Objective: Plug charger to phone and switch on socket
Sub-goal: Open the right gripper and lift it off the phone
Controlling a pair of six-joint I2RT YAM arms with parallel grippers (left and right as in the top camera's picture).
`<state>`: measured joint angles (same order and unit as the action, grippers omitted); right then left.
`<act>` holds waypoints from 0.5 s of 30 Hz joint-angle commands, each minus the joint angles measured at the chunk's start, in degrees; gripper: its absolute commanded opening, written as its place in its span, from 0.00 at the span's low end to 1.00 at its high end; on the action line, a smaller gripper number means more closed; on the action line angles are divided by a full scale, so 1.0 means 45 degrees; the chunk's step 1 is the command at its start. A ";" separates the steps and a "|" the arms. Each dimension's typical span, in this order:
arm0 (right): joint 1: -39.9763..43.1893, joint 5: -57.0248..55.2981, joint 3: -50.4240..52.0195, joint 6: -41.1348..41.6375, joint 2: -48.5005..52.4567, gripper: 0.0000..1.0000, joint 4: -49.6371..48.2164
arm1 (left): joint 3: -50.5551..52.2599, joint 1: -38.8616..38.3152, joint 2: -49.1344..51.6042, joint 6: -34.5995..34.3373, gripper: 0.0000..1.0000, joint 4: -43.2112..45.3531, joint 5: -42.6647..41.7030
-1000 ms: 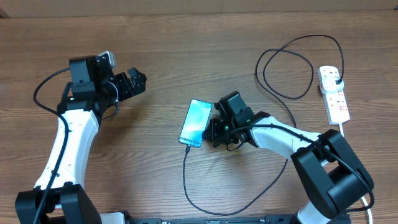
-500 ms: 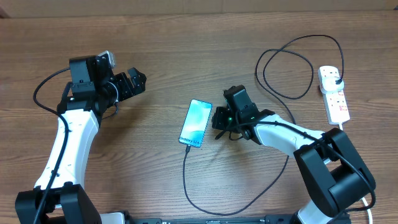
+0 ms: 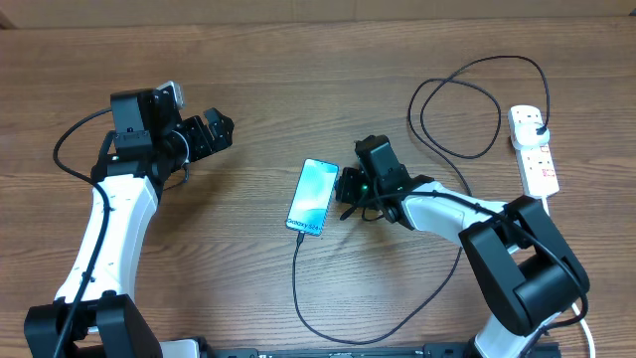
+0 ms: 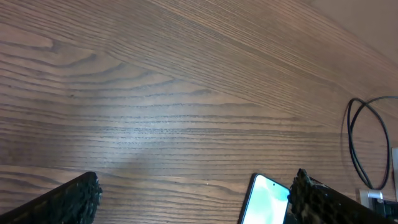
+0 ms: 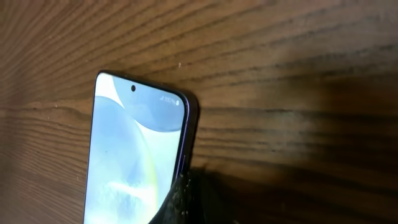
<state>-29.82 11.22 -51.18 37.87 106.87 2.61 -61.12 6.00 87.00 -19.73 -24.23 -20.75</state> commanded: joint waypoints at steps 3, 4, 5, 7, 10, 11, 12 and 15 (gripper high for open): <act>-0.0107 0.0534 0.0049 -0.0520 0.0617 0.04 -0.0656 | -0.0044 -0.0005 -0.0189 0.0005 1.00 0.0010 0.0087; -0.0107 0.0627 0.0049 -0.0617 0.0617 0.04 -0.0787 | -0.0044 -0.0005 -0.0189 0.0005 1.00 0.0015 0.0087; -0.0107 0.0622 0.0049 -0.0641 0.0617 0.05 -0.0855 | -0.0044 -0.0005 -0.0189 0.0005 1.00 0.0015 0.0087; -0.0107 0.0559 0.0049 -0.0908 0.0617 0.09 -0.0962 | -0.0044 -0.0005 -0.0189 0.0005 0.99 0.0015 0.0087; -0.0092 0.0165 0.0049 -0.0903 0.0617 0.09 -0.0884 | -0.0044 -0.0005 -0.0189 0.0005 1.00 0.0015 0.0087; -0.0092 0.0010 0.0049 -0.0908 0.0617 0.09 -0.0821 | -0.0044 -0.0005 -0.0189 0.0005 0.99 0.0015 0.0087; -0.0092 -0.0228 0.0049 -0.0903 0.0617 0.08 -0.0699 | -0.0044 -0.0005 -0.0189 0.0005 1.00 0.0015 0.0087; -0.0092 -0.0408 0.0049 -0.0903 0.0617 0.06 -0.0471 | -0.0044 -0.0005 -0.0189 0.0005 1.00 0.0015 0.0087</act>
<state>-30.04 12.27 -51.33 34.59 108.29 -0.93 -61.12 6.00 87.00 -19.73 -24.23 -20.75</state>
